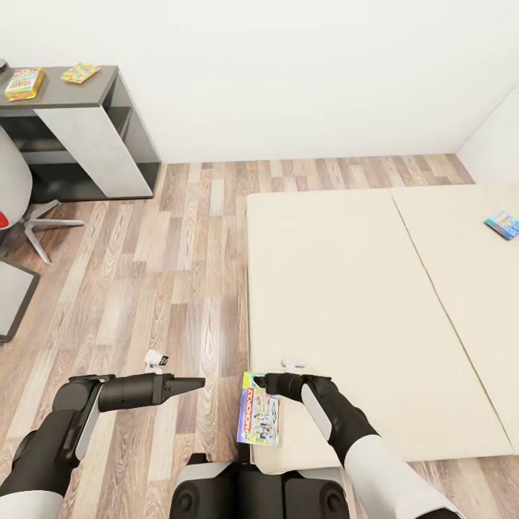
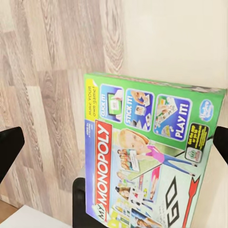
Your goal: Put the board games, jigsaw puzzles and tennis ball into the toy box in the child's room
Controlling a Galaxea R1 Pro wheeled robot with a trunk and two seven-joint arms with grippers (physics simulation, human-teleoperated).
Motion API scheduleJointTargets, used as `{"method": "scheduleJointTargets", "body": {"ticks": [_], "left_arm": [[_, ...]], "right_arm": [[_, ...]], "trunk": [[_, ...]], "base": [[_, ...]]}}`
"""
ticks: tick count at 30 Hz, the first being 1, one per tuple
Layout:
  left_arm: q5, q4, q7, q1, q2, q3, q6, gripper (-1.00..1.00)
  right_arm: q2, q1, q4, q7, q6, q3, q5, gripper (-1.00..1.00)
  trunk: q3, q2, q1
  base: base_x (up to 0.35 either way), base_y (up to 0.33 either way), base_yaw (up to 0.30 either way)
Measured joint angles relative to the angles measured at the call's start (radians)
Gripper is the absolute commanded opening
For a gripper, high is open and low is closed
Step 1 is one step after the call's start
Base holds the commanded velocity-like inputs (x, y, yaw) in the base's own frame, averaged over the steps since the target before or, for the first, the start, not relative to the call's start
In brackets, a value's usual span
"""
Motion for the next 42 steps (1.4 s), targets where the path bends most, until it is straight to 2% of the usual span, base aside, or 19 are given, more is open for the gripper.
{"method": "scheduleJointTargets", "body": {"ticks": [35, 42], "left_arm": [[-0.004, 0.0, 0.0, 0.0, -0.001, 0.001, 0.0, 1.0], [-0.004, 0.0, 0.0, 0.0, 0.0, 0.001, 0.0, 1.0]], "right_arm": [[-0.007, 0.0, -0.001, -0.001, -0.001, -0.002, 0.0, 1.0], [-0.006, 0.0, -0.001, -0.002, -0.001, -0.002, 0.0, 1.0]], "trunk": [[0.0, 0.0, 0.0], [0.007, 0.0, 0.0]], "base": [[0.0, 0.0, 0.0], [0.0, 0.0, 0.0]]}}
